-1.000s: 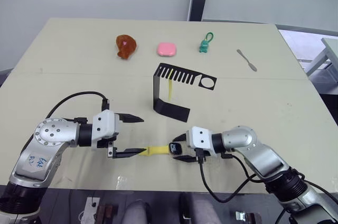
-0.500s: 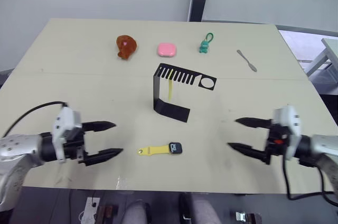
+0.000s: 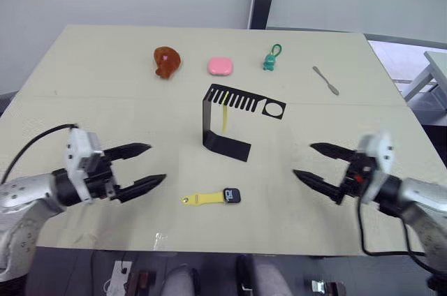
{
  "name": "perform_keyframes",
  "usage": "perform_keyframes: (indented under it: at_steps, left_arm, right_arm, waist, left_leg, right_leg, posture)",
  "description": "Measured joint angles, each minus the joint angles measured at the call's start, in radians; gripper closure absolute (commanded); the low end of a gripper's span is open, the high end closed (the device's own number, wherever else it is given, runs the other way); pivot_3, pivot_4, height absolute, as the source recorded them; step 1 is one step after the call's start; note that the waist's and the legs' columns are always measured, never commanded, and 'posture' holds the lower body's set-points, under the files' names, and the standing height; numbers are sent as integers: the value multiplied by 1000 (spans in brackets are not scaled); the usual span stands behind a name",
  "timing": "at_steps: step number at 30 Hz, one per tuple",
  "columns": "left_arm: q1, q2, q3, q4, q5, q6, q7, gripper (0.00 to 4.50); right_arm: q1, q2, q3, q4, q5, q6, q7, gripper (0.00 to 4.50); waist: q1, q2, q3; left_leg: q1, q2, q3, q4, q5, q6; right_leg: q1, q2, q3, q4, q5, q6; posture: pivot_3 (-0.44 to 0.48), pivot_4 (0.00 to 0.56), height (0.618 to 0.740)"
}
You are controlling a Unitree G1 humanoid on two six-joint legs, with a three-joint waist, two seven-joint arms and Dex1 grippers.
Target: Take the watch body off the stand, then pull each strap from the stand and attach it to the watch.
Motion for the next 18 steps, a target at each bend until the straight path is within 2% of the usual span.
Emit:
perform_keyframes:
  at_steps: [1, 4, 7, 11, 12, 18]
  left_arm:
    - [-9, -4, -12, 0, 2, 0, 7, 0]
    - [-45, -20, -53, 2, 3, 0, 32, 0]
    - [-74, -38, -85, -2, 3, -1, 56, 0]
    - [-85, -63, -118, -28, 2, -1, 92, 0]
    - [-86, -67, -120, -34, 2, 0, 100, 0]
    - [-107, -79, -138, -60, 1, 10, 153, 0]
  right_arm:
    - [-25, 30, 38, 24, -29, -13, -20, 21]
    - [-92, 128, 164, 89, -72, -33, -42, 819]
    - [-169, 201, 254, 167, -105, -56, -43, 2242]
    - [-258, 271, 304, 305, -158, -87, -64, 4215]
    - [-268, 282, 311, 333, -171, -97, -64, 4448]
    - [-339, 324, 332, 462, -235, -112, -85, 4448]
  waist:
    - [0, 0, 0]
    - [1, 0, 0]
    - [0, 0, 0]
    - [0, 0, 0]
    - [1, 0, 0]
    - [0, 0, 0]
  left_leg:
    - [0, 0, 0, 0, 0, 0]
    - [0, 0, 0, 1, 0, 0]
    - [0, 0, 1, 1, 0, 0]
    - [-1, 0, 0, 2, 0, 0]
    - [-1, 0, 0, 2, 0, 0]
    - [-1, 0, 0, 2, 0, 0]
  right_leg:
    - [-1, 0, 0, 1, 0, 0]
    - [-1, 0, 0, 2, 0, -1]
    - [-1, 0, 0, 2, 0, -1]
    - [-2, 0, 0, 3, 0, -1]
    - [-1, 0, 0, 3, 0, -1]
    - [-1, 0, 0, 3, 0, -1]
  posture:
    - [0, 150, 740]
    - [0, 150, 740]
    - [0, 150, 740]
    - [0, 150, 740]
    - [0, 150, 740]
    - [0, 150, 740]
